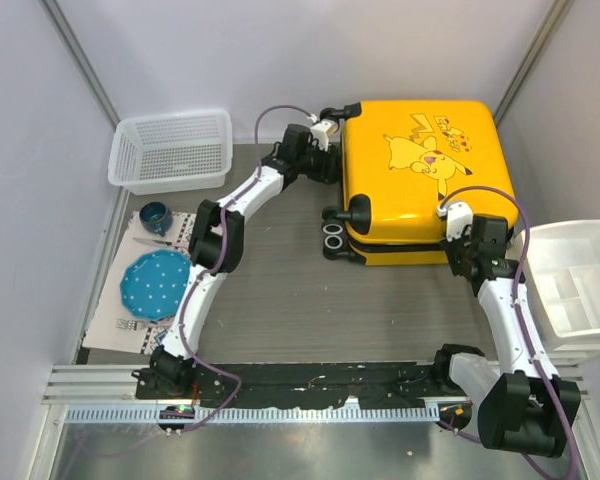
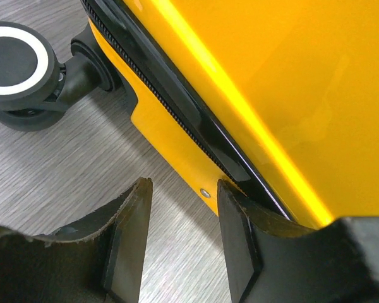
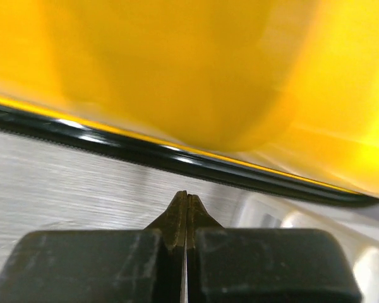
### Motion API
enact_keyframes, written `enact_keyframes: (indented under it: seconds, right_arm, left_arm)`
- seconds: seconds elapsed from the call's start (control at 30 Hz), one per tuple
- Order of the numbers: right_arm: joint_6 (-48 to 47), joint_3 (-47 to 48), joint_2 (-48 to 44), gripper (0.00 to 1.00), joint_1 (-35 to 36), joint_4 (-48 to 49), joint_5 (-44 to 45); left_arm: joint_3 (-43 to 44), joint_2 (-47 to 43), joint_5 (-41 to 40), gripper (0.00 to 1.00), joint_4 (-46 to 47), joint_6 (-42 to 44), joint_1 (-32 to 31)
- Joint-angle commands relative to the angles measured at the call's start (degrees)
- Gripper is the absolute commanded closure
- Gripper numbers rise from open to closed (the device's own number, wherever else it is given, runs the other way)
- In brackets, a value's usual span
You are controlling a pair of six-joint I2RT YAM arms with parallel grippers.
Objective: Open, take out, and arrange the luggage
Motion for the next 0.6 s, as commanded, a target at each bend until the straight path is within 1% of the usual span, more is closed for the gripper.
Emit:
enact_keyframes:
  seconds: [0.0, 0.07, 0.17, 0.2, 0.23, 0.27, 0.33, 0.37, 0.4, 0.43, 0.47, 0.5, 0.53, 0.57]
  right_arm:
    - [1.3, 2.0, -0.7, 0.99, -5.7, 3.6, 8.8]
    - [1.2, 2.3, -0.8, 0.99, -8.0, 3.6, 10.4]
    - [-0.2, 3.3, -0.7, 1.0, -10.6, 3.0, 10.1]
    - [-0.4, 3.9, -0.6, 1.0, -12.3, 2.6, 9.3]
    - [-1.1, 4.6, -0.8, 0.98, -13.0, 1.1, 6.4]
    - [-1.1, 5.5, -0.8, 0.97, -13.5, 0.9, 6.4]
    - [-1.4, 6.8, -0.3, 0.95, -13.8, -0.3, 2.8]
    - [-1.3, 7.9, 0.3, 0.95, -13.8, -0.4, 1.3]
    - [-0.9, 8.3, 0.8, 0.94, -13.8, 0.0, 0.9]
    - [-0.6, 8.9, 1.4, 0.93, -13.8, 0.1, 0.5]
    - [0.5, 9.8, 2.2, 0.92, -13.8, 0.2, 0.7]
    - [1.2, 10.3, 3.6, 0.92, -13.8, 1.1, 1.3]
    - [1.7, 10.5, 4.4, 0.91, -13.8, 1.5, 2.0]
    - [2.5, 10.6, 5.1, 0.91, -13.8, 2.1, 3.0]
  left_arm:
    - [5.5, 0.0, 6.6, 0.49, 12.0, -4.1, -7.2]
    - [6.5, 0.5, 6.3, 0.49, 12.4, -4.7, -8.0]
    - [7.0, 1.2, 6.5, 0.49, 14.6, -5.5, -9.5]
    - [7.1, 1.3, 6.1, 0.48, 14.9, -5.5, -9.9]
    - [7.1, 1.5, 5.9, 0.45, 15.1, -5.6, -10.2]
    - [7.1, 1.7, 5.5, 0.44, 15.7, -6.2, -10.5]
    - [6.9, 1.7, 4.6, 0.41, 16.1, -7.0, -10.5]
    - [6.5, 0.9, 4.4, 0.39, 15.4, -7.0, -10.1]
    - [5.2, -0.1, 4.9, 0.35, 15.0, -6.8, -9.7]
    - [4.2, -1.2, 7.7, 0.34, 14.5, -6.7, -8.3]
    - [2.9, -4.4, 8.8, 0.33, 13.9, -6.2, -7.6]
    - [-1.2, -6.5, 9.2, 0.33, 13.4, -4.4, -6.6]
    - [-3.9, -8.7, 10.0, 0.31, 12.9, -3.5, -4.3]
    - [-6.6, -13.9, 11.0, 0.3, 12.8, -1.9, -3.2]
